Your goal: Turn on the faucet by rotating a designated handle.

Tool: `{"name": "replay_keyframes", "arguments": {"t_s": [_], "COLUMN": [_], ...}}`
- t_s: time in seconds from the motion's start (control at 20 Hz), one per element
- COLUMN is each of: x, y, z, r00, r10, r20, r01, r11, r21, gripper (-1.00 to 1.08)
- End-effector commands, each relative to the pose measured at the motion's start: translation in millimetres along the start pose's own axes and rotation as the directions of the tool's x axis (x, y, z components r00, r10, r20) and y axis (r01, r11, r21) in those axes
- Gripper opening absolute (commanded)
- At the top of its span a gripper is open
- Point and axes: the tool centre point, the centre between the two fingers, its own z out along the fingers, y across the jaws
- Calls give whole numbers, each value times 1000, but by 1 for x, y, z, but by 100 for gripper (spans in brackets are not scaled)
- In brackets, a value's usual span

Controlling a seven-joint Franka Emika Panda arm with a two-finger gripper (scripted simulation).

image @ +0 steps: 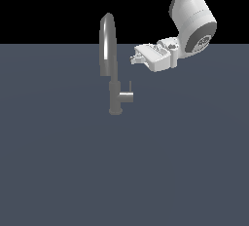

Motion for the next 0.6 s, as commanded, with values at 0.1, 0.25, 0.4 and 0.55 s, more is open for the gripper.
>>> {"name": "replay_keyframes", "arguments": {"t_s": [0.1, 0.25, 0.4, 0.55], "x": [36, 56, 72, 83], "y": [-5, -6, -7, -7], "z": [6, 11, 16, 20], "r00": [993, 983, 972, 963], "r10": [81, 121, 151, 172], "r20": [88, 138, 179, 209], "r01": [-88, -138, -180, -210], "r11": [993, 983, 972, 962], "r21": [82, 123, 154, 175], "gripper": [-100, -100, -100, -100]}}
